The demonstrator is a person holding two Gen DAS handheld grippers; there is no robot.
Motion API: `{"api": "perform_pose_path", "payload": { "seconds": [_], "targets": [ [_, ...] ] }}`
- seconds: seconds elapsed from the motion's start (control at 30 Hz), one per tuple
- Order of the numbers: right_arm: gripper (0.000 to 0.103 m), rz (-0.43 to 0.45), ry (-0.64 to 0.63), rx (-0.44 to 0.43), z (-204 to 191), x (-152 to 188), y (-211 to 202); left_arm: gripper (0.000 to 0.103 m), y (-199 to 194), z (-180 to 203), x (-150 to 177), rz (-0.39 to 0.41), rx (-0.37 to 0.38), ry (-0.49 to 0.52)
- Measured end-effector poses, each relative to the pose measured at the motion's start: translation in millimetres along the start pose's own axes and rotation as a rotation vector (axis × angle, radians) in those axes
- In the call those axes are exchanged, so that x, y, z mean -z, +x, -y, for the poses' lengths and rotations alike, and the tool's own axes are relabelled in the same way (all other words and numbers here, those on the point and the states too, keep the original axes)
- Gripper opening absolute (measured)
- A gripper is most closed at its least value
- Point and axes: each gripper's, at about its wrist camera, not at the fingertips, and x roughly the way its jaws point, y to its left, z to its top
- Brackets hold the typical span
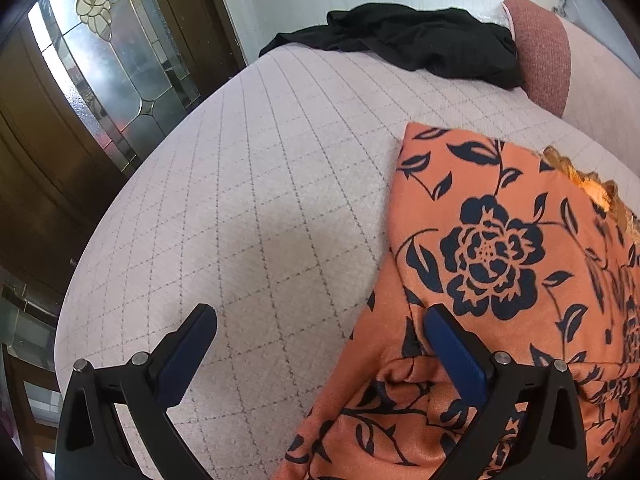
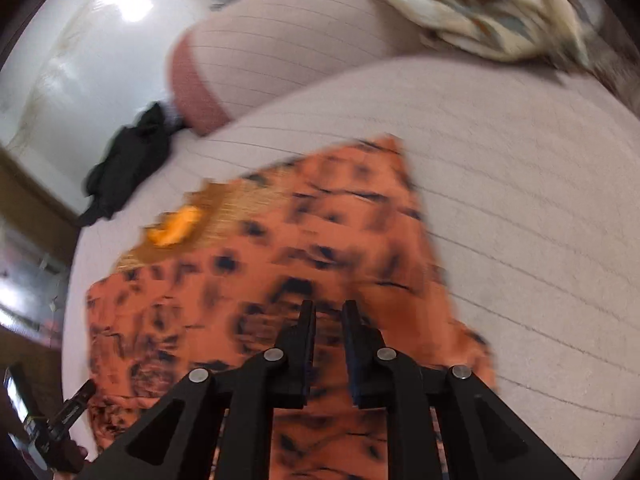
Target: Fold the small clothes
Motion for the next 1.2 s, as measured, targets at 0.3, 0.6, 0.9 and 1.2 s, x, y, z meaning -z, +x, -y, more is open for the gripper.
{"api": "perform_pose_path", "payload": {
  "seconds": [0.3, 0.6, 0.9, 1.2],
  "targets": [
    [0.016, -0.106, -0.186, -0.279, -146, 14, 47, 0.103, 13, -19, -4, -0.040, -0.030, -0.004],
    [0.017, -0.120, -0.269, -0.256, -206, 20, 73, 0.103, 14, -34, -6, -0.059, -0.003, -0.032],
    [0.016, -0.244, -0.201, -0.298, -258, 18, 138, 0.103, 21, -42, -8, -0.088, 0.000, -0.037],
    [0.016, -0.162, -0.304, -0.298, -216, 42, 52, 0.103, 16, -34, -6, -0.051, -0.019, -0.022]
  ]
}}
